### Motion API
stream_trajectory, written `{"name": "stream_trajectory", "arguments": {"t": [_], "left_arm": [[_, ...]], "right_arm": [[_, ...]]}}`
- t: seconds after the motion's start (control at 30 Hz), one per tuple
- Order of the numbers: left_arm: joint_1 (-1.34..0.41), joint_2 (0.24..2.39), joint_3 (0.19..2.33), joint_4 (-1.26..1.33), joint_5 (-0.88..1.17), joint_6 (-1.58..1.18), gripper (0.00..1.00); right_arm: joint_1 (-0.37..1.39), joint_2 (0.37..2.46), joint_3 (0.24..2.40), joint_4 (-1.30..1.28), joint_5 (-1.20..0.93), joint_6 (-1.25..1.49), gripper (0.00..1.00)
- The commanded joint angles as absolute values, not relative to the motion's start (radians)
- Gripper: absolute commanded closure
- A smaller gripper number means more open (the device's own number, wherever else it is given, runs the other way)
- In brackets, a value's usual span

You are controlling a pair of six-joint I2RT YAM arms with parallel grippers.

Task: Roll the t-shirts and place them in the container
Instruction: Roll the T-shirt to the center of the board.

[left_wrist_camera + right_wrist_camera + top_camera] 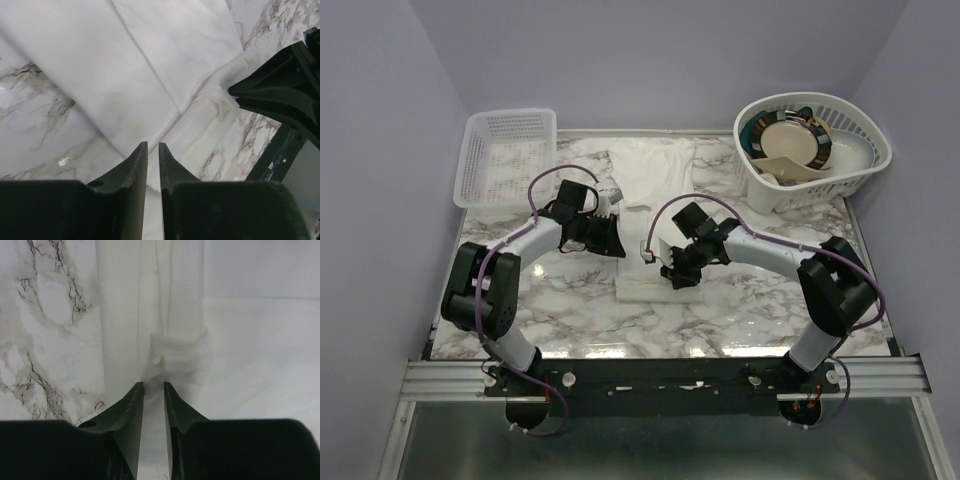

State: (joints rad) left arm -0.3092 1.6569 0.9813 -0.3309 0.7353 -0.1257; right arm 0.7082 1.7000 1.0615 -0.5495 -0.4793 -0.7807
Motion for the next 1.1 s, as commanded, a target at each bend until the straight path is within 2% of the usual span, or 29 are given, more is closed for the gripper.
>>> {"name": "stream_trajectory", "arguments": {"t": [0.0,0.1,0.23,0.43,0.6,0.83,1.07], "left_arm": [[-0.288,1.504,0.911,-0.210,0.583,-0.094,0.69],[-0.285,1.386,0.838,-0.176,0.528,-0.083,0.62],[-0.284,1.208,0.730,-0.179,0.489,-0.029,0.58],[-0.284,1.091,0.677,-0.255,0.436,0.021,0.57],[-0.282,1.049,0.661,-0.262,0.414,-0.014,0.57],[-0.282,0.986,0.661,-0.265,0.367,-0.025,0.57],[-0.276,0.950,0.657,-0.310,0.361,-0.006,0.56]], "right_arm": [[0.724,1.710,1.071,-0.520,-0.410,-0.877,0.69],[0.724,1.723,1.060,-0.422,-0.295,-0.853,0.69],[0.716,1.726,1.083,-0.327,-0.157,-0.819,0.72],[0.716,1.602,1.095,-0.442,-0.339,-0.844,0.66],[0.752,1.572,1.052,-0.584,-0.468,-0.943,0.66],[0.790,1.624,1.005,-0.598,-0.450,-0.982,0.70],[0.793,1.704,1.014,-0.562,-0.345,-1.051,0.72]]}}
